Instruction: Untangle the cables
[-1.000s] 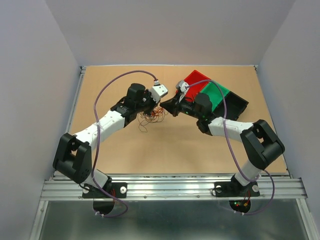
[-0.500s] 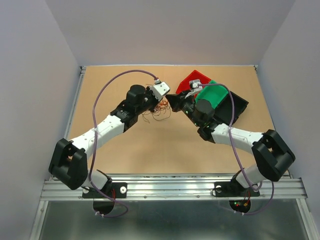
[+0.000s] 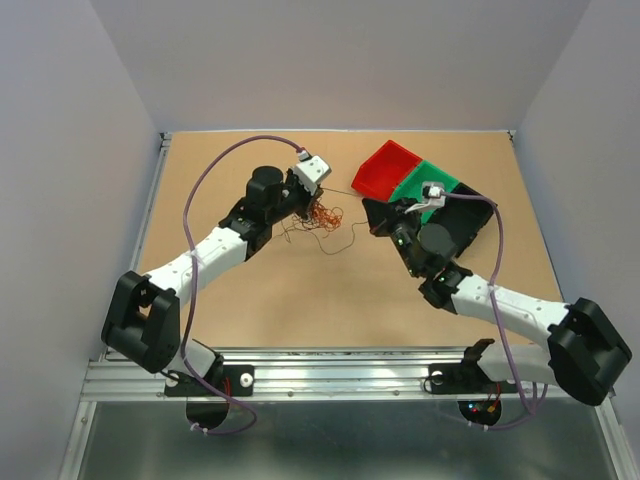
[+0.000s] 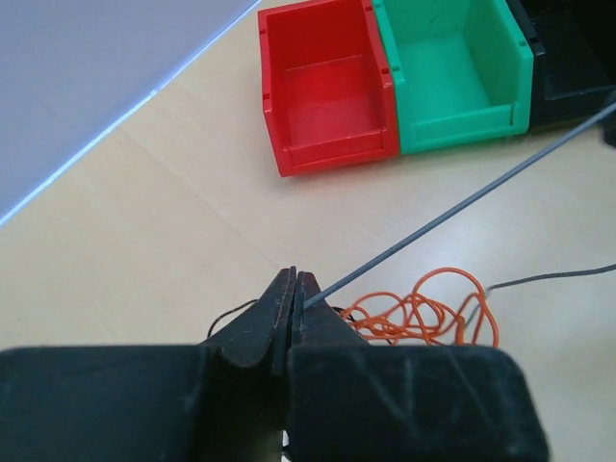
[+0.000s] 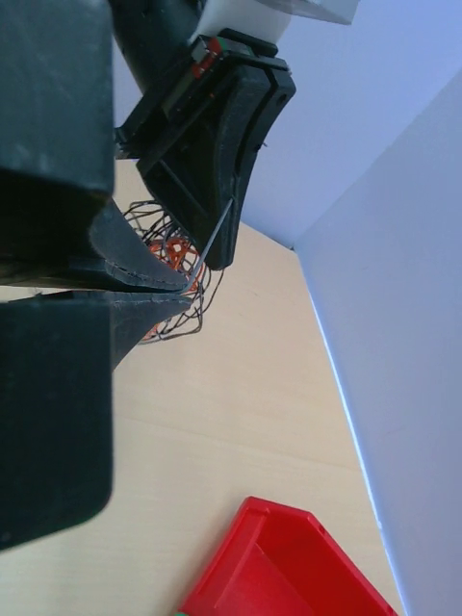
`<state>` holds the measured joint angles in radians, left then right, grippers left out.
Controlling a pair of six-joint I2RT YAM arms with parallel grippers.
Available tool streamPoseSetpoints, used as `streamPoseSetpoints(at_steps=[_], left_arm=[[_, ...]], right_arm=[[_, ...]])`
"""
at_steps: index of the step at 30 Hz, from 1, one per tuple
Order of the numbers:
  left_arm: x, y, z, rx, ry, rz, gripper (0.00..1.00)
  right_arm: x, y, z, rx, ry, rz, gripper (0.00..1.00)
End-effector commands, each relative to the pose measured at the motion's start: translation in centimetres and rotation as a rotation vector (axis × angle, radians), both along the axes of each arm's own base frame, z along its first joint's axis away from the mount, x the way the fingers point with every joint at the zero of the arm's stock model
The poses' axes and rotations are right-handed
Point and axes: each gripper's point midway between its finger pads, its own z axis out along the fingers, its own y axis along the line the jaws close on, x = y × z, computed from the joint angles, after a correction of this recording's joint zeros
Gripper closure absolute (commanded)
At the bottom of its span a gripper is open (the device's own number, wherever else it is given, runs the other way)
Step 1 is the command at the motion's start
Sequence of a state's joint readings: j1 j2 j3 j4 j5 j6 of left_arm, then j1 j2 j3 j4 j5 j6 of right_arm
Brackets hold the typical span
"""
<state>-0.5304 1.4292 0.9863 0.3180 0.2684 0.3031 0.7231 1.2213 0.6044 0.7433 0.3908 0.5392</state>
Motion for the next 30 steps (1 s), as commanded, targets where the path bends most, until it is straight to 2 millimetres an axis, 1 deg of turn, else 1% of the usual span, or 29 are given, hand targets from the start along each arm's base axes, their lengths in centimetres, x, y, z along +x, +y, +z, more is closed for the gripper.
streamPoseSetpoints(at_steps=[1,2,3,5,6,7,9,11,13,14,15,16,17,18,19,20,22,23,25,26,27,28,29,30], left_arm=[[7.0,16.0,1.2,0.067,-0.048,0.616,1.00],[7.0,16.2,1.2,0.066,-0.049,0.625,1.00],[7.2,16.5,1.2,0.069,-0.052,0.635,1.00],[7.4,17.0,1.2,0.071,-0.056,0.661,1.00],[7.7,17.4,0.8,0.074,-0.052,0.673,0.99],[7.8,17.7,1.0,0.067,-0.054,0.685,0.98],[8.2,18.6,0.8,0.068,-0.050,0.709,0.97],[8.6,19.2,0.7,0.059,-0.046,0.725,0.96],[9.0,20.4,0.9,0.057,-0.047,0.750,0.96],[9.3,20.9,0.9,0.058,-0.044,0.758,0.96],[9.5,21.5,0.8,0.063,-0.043,0.773,0.96],[9.8,23.0,1.2,0.059,-0.049,0.806,0.96],[10.0,23.6,1.3,0.057,-0.051,0.816,0.95],[10.3,24.3,1.5,0.055,-0.051,0.826,0.88],[10.5,25.1,1.5,0.053,-0.050,0.839,0.84],[10.6,26.4,1.1,0.058,-0.034,0.857,0.82],[10.9,26.9,1.3,0.038,-0.024,0.847,0.82],[10.9,27.0,1.4,0.035,-0.023,0.833,0.82],[10.6,26.1,1.3,0.035,-0.018,0.778,0.82],[10.4,24.6,1.3,0.020,-0.007,0.703,0.82],[10.0,24.0,1.6,0.013,-0.010,0.672,0.82],[9.8,22.9,1.5,0.014,-0.010,0.619,0.82],[9.6,22.5,1.6,0.019,-0.011,0.603,0.82],[9.1,21.3,1.6,0.029,-0.008,0.573,0.82]], right_arm=[[0.4,-15.3,1.4,0.047,-0.028,-0.626,1.00],[-0.1,-15.5,1.8,0.054,-0.039,-0.624,0.99],[-0.9,-16.2,2.1,0.065,-0.051,-0.632,1.00],[-1.9,-17.1,2.4,0.069,-0.057,-0.646,1.00],[-2.3,-17.7,2.4,0.074,-0.056,-0.662,0.99],[-3.4,-18.5,2.9,0.084,-0.066,-0.672,0.99],[-4.5,-19.8,3.2,0.097,-0.069,-0.705,0.99],[-6.3,-21.7,3.5,0.111,-0.072,-0.753,0.99],[-7.4,-22.8,3.6,0.119,-0.076,-0.778,1.00],[-8.5,-23.7,4.0,0.138,-0.089,-0.788,0.99],[-9.0,-24.3,4.0,0.147,-0.090,-0.801,0.99],[-9.6,-24.7,4.1,0.160,-0.095,-0.806,0.99],[-10.0,-25.1,3.9,0.148,-0.089,-0.810,0.99],[-11.0,-25.7,4.6,0.183,-0.110,-0.808,0.99],[-11.4,-26.0,4.6,0.189,-0.113,-0.809,0.99],[-12.1,-26.6,4.9,0.199,-0.128,-0.811,0.99],[-12.6,-26.8,5.0,0.195,-0.142,-0.808,0.99],[-12.6,-26.7,5.1,0.184,-0.148,-0.795,0.99],[-12.2,-25.1,6.1,0.147,-0.181,-0.704,1.00],[-11.9,-24.3,6.4,0.119,-0.188,-0.663,0.99],[-10.7,-21.8,6.4,0.048,-0.195,-0.557,1.00],[-10.2,-20.3,6.6,0.008,-0.201,-0.496,0.97],[-9.8,-19.2,7.4,-0.024,-0.226,-0.447,0.91],[-9.4,-16.5,7.5,-0.081,-0.256,-0.328,0.76]])
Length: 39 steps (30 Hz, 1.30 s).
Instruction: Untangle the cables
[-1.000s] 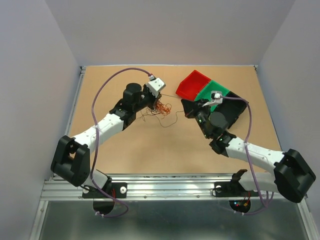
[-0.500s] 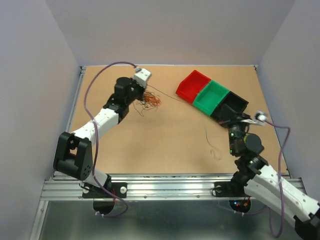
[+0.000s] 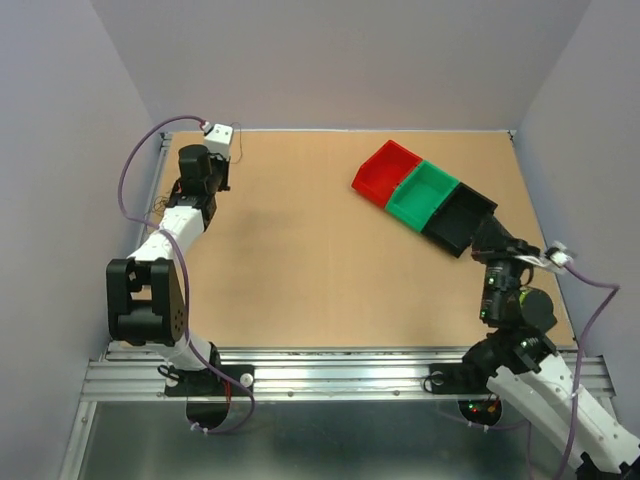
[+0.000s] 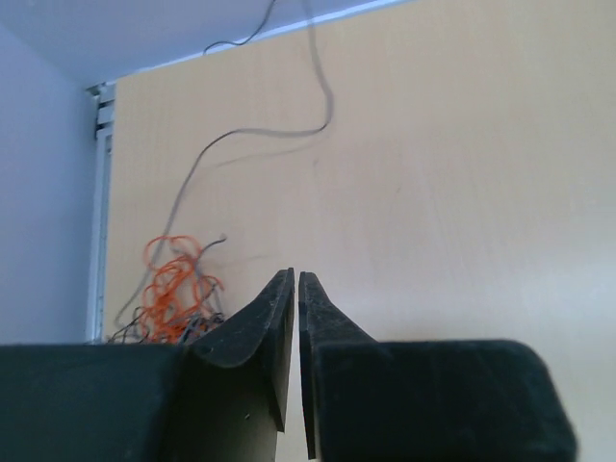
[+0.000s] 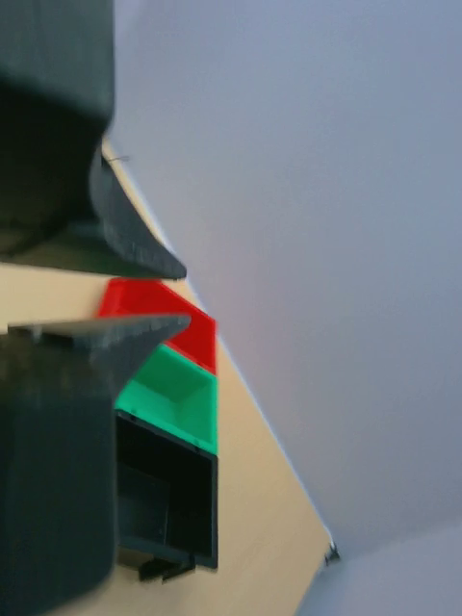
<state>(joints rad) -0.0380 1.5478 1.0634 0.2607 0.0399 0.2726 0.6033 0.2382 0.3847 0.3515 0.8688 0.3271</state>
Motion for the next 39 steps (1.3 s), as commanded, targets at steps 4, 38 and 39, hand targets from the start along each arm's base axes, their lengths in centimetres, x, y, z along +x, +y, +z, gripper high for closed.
streamPoseSetpoints(at_steps=[4,38,39], left_arm=[[-1.7,-5.6,4.5,0.047,-0.081,-0.170,0.82],[11.2,11.8,-11.1,0.373,0.418,0.167,0.28],[11.7,11.9,-10.7,0.360,0.406,0.168,0.29]], right_arm=[[5.1,13.4,-0.5,-0.432,0.010,0.471,0.53],[7.8,18.0,-2.4,-0.470,0.017,0.597,0.07],[7.8,17.9,-2.4,-0.469,0.017,0.596,0.07]])
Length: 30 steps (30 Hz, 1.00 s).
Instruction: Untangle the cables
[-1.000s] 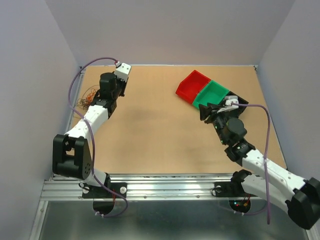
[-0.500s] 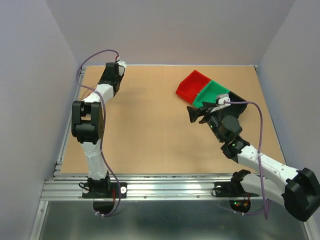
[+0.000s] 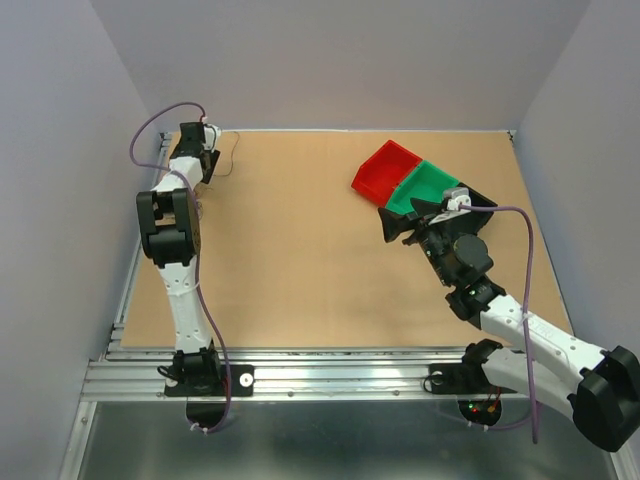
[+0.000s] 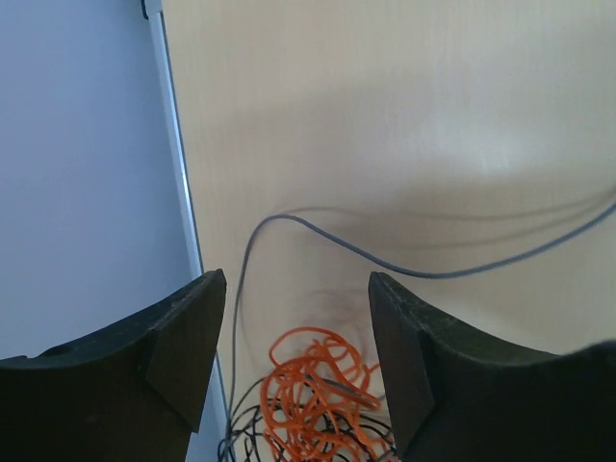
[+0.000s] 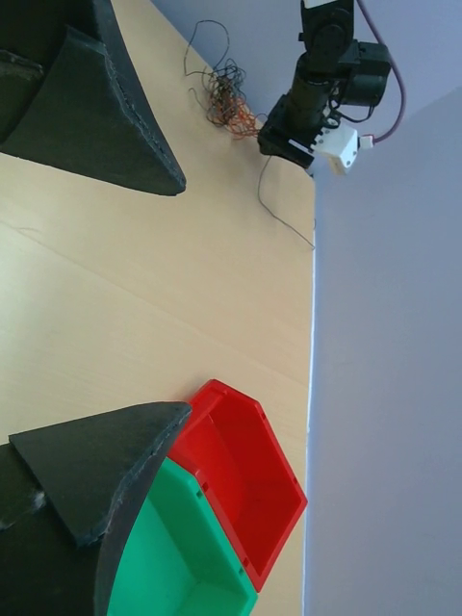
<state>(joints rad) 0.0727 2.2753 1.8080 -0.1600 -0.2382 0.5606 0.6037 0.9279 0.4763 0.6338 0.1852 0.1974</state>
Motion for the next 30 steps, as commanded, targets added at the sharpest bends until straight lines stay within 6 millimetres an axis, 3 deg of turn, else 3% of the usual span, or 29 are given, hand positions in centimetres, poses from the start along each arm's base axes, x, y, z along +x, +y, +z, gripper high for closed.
streamPoseSetpoints(at_steps=[1,2,4,5,6,7,10,11,12,13,14,15,16,17,18,19,20,21,22,23,24,27,30], left_arm=[[1.8,0.3,1.3,-0.036,-0.022,-0.019,0.30],[1.8,1.0,0.3,-0.044,-0.006,-0.007,0.31],[2.3,1.2,0.1,-0.061,-0.007,-0.017,0.32],[1.9,1.6,-1.3,-0.071,0.027,-0.008,0.35],[2.2,1.8,-1.1,-0.077,0.026,-0.011,0.38],[1.8,1.4,-2.6,-0.105,0.074,-0.032,0.47],[1.9,0.5,-3.2,-0.172,0.103,-0.083,0.69],[1.2,0.0,-3.8,-0.187,0.143,-0.094,0.87],[1.0,-0.8,-3.9,-0.216,0.159,-0.140,0.99],[0.2,-2.7,-4.3,-0.290,0.196,-0.216,1.00],[-0.5,-4.9,-3.4,-0.361,0.197,-0.308,1.00],[-1.3,-5.3,-3.2,-0.358,0.214,-0.320,1.00],[-1.6,-7.6,-2.4,-0.389,0.208,-0.384,1.00],[-1.8,-8.8,0.8,-0.374,0.157,-0.421,1.00],[-3.5,-10.0,0.1,-0.376,0.187,-0.436,1.00],[-3.7,-11.2,1.3,-0.344,0.158,-0.455,1.00],[-4.3,-14.4,4.6,-0.318,0.106,-0.517,1.00],[-5.8,-16.1,4.5,-0.321,0.123,-0.537,1.00],[-6.5,-17.7,5.6,-0.314,0.110,-0.571,1.00],[-7.3,-19.1,8.3,-0.314,0.064,-0.591,1.00],[-8.5,-22.3,8.9,-0.318,0.068,-0.651,1.00],[-10.9,-27.3,12.1,-0.351,0.036,-0.726,1.00],[-12.2,-30.9,15.4,-0.410,-0.005,-0.792,1.00]], right_arm=[[-0.5,-0.1,3.0,0.046,-0.084,0.009,0.07],[-0.5,-0.1,3.0,0.046,-0.086,0.010,0.07],[-0.6,-0.1,3.1,0.049,-0.085,0.013,0.07],[-0.6,0.0,3.1,0.048,-0.085,0.015,0.07],[-0.6,0.0,3.1,0.050,-0.086,0.017,0.07],[-0.7,0.1,3.1,0.050,-0.086,0.020,0.07],[-0.7,0.0,3.0,0.050,-0.085,0.017,0.07],[-0.7,-0.1,3.2,0.052,-0.088,0.016,0.07],[-0.7,0.1,3.0,0.049,-0.085,0.022,0.07],[-0.7,0.1,3.1,0.048,-0.087,0.023,0.07],[-0.6,0.2,3.0,0.046,-0.085,0.026,0.07],[-0.6,0.2,3.1,0.044,-0.086,0.027,0.07],[-0.5,0.3,2.9,0.039,-0.082,0.028,0.08],[-0.4,0.4,2.9,0.036,-0.080,0.028,0.08],[-0.3,0.6,2.6,0.031,-0.074,0.034,0.08],[-0.1,0.7,2.6,0.029,-0.072,0.033,0.08],[-0.1,0.8,2.6,0.030,-0.068,0.036,0.08],[0.2,0.8,2.4,0.028,-0.060,0.029,0.09],[0.2,0.8,2.3,0.027,-0.059,0.029,0.09],[0.3,0.9,2.2,0.025,-0.057,0.031,0.09],[0.4,0.9,2.1,0.024,-0.052,0.028,0.09],[0.4,1.2,1.9,0.016,-0.046,0.040,0.09],[0.7,1.2,1.5,0.009,-0.034,0.031,0.09]])
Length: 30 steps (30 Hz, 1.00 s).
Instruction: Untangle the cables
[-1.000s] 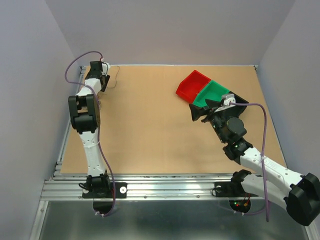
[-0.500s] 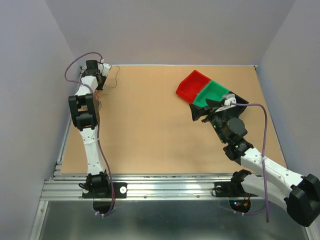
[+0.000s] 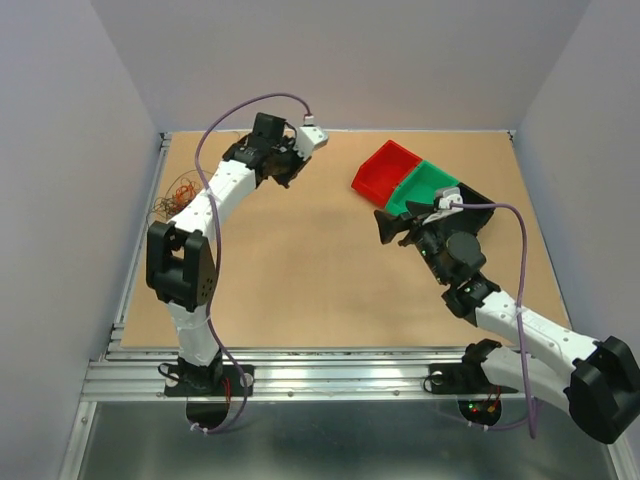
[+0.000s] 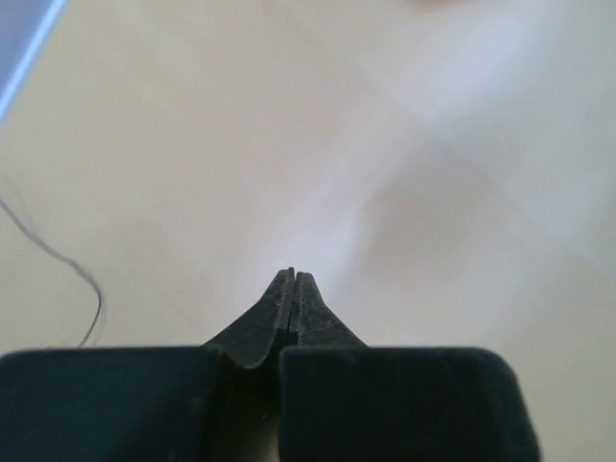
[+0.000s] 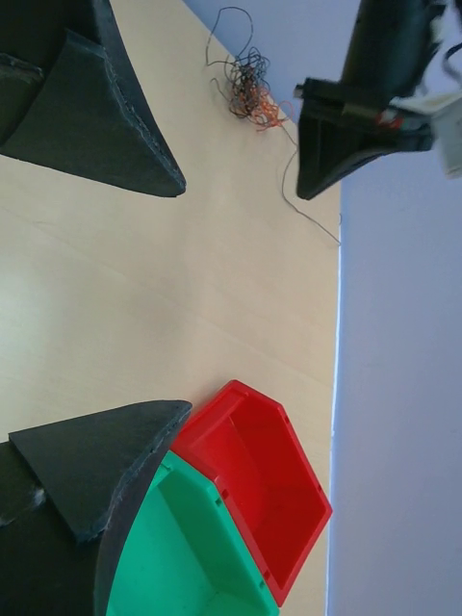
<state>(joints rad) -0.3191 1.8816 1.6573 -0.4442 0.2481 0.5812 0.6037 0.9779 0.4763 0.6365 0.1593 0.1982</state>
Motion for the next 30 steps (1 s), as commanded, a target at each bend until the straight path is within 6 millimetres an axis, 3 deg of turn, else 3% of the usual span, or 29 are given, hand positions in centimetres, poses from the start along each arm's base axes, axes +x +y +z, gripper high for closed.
streamPoseSetpoints(at_steps=[1,3,6,7,9,10,11,12,14,15,16,17,18,20,22,24,26,30], left_arm=[[-1.8,-3.3,6.4,-0.127,-0.056,-0.037,1.00],[-1.7,-3.5,7.3,-0.136,-0.068,-0.003,1.00],[0.8,-0.4,8.5,-0.064,-0.185,0.148,0.61],[2.3,2.7,8.4,-0.025,-0.230,0.249,0.45],[4.3,6.5,8.0,0.005,-0.240,0.348,0.33],[5.2,10.9,7.3,0.014,-0.212,0.435,0.15],[5.5,10.7,6.8,0.009,-0.192,0.436,0.02],[6.1,15.3,5.3,0.028,-0.152,0.524,0.01],[5.5,17.8,4.9,0.012,-0.128,0.532,0.01],[4.0,20.7,2.4,0.031,-0.077,0.579,0.01],[3.8,21.3,2.5,0.027,-0.110,0.578,0.01],[2.6,22.2,3.8,0.042,-0.155,0.571,0.01],[0.8,23.2,1.2,0.075,-0.109,0.583,0.01],[-0.7,24.4,0.8,0.114,-0.116,0.588,0.01],[-2.6,26.1,-1.5,0.152,-0.054,0.614,0.01],[-3.3,27.7,-2.6,0.180,-0.041,0.639,0.01],[-3.8,28.9,-5.0,0.180,0.004,0.654,0.01],[-2.9,28.0,-9.3,0.143,0.125,0.592,0.01]], right_arm=[[0.4,0.4,3.1,0.039,-0.067,0.002,0.09],[0.5,0.5,3.0,0.035,-0.064,0.002,0.09],[0.6,0.7,2.7,0.029,-0.055,0.010,0.05],[0.7,0.7,2.5,0.027,-0.050,0.010,0.04],[0.6,0.8,2.4,0.027,-0.048,0.015,0.01],[0.7,0.8,2.4,0.026,-0.047,0.014,0.00],[0.7,0.8,2.3,0.026,-0.045,0.015,0.00],[0.7,0.8,2.4,0.027,-0.045,0.012,0.00],[0.8,0.8,2.1,0.023,-0.038,0.009,0.00],[0.8,0.7,2.3,0.025,-0.040,0.005,0.00],[0.8,0.7,2.2,0.024,-0.038,0.003,0.00],[0.8,0.7,2.2,0.024,-0.037,0.002,0.00],[0.8,0.7,2.3,0.023,-0.036,0.003,0.00],[0.8,0.9,2.1,0.021,-0.031,0.011,0.00],[0.9,1.0,1.9,0.019,-0.025,0.014,0.00],[0.8,0.9,1.9,0.019,-0.025,0.013,0.00],[0.7,0.8,2.0,0.019,-0.028,0.011,0.00],[0.5,0.7,2.0,0.022,-0.032,0.013,0.00]])
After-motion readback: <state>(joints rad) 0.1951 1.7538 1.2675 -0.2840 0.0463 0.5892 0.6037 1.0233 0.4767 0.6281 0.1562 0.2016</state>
